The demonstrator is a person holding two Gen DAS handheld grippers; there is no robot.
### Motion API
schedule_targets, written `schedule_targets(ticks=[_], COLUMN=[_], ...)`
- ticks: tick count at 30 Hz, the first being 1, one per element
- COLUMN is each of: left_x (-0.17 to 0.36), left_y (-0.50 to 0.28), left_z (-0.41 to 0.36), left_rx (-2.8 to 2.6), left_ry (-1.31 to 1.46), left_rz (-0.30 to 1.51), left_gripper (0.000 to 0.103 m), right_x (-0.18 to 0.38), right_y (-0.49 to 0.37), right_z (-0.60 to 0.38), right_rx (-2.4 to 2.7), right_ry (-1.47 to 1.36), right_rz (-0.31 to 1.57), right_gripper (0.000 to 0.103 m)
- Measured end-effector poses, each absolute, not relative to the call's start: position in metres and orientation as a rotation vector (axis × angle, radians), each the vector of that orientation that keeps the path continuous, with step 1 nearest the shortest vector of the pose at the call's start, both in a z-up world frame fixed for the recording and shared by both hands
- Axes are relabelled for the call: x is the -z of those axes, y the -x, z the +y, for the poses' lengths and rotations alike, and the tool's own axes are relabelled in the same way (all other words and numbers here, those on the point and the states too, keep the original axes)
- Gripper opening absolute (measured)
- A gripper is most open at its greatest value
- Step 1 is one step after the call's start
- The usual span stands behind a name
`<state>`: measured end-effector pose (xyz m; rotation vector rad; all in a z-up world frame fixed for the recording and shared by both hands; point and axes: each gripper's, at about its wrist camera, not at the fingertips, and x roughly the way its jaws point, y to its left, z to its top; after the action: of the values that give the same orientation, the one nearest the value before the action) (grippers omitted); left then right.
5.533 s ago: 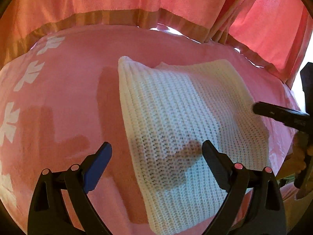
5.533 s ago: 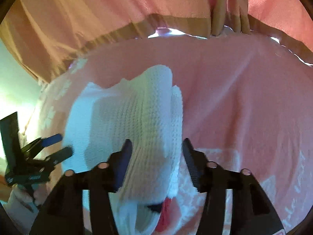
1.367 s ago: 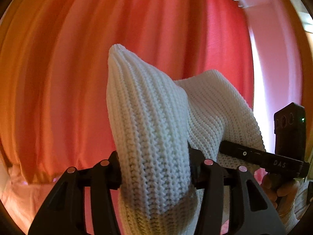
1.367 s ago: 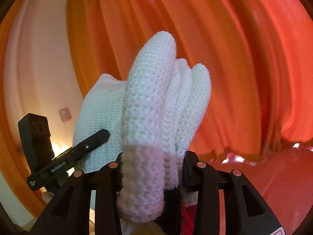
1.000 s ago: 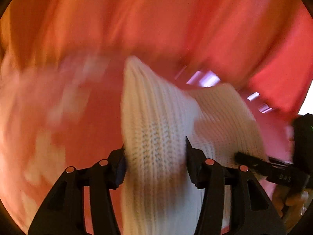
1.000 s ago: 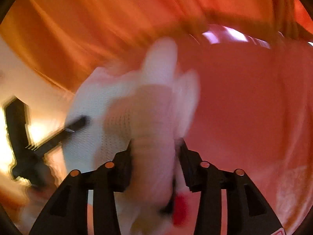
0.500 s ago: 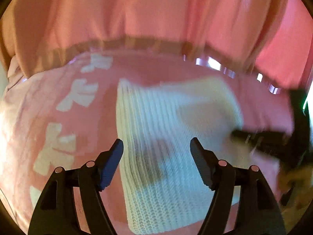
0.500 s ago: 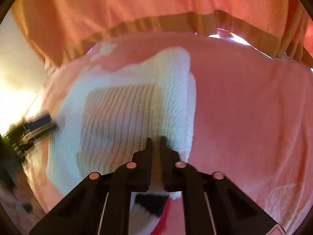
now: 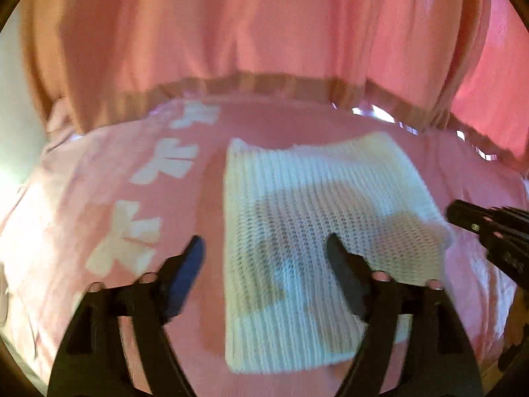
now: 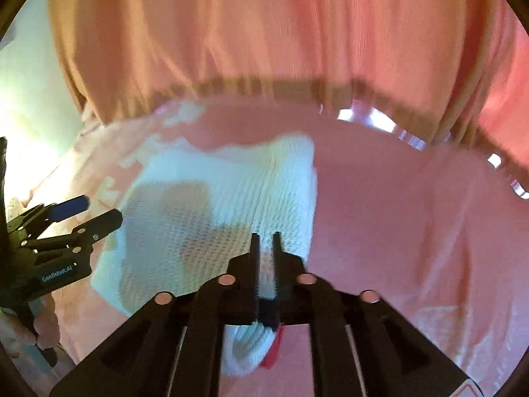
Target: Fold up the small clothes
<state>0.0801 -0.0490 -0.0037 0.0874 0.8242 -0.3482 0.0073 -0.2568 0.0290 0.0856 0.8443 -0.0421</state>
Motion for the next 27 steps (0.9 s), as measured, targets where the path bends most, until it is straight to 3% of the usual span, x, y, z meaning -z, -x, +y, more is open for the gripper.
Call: schedule_targets(ticks=[1,3,5,13,27], left_x=[0.000,-0.005,-0.004,0.016,0.036], left_y=[-0.073,-0.056,-0.043,-0.001,0.028], left_z=[-0.045,-0.037,-0.033,-0.028,-0.040], left_rx=[0.333,0.298,0.275,0.199,0.179], left_ry=[-0.073,-0.060,-0.083,-0.108,-0.175], left_rz=[0.812,0.778,0.772,0.774,0.758], left_gripper=[0.092,0.093,0.096,0.098,0.098], right_x=[-0.033,-0.032,-0.023,0.006,0.024], right_y=[0.006,0.029,0.052,0.099,0.117], right_z=[-0.253,-0.249,-0.245,-0.235,-0.240], right_rx=[0.073,0.119,0.151,0.193,0.204], right_ry=[-0.059,-0.041,-0.055,-0.047,-0.075], right_rz=[0.804,0.760,0.747,0.792,0.839], right_gripper=[0.031,0.046,0.052,0.058,0.059])
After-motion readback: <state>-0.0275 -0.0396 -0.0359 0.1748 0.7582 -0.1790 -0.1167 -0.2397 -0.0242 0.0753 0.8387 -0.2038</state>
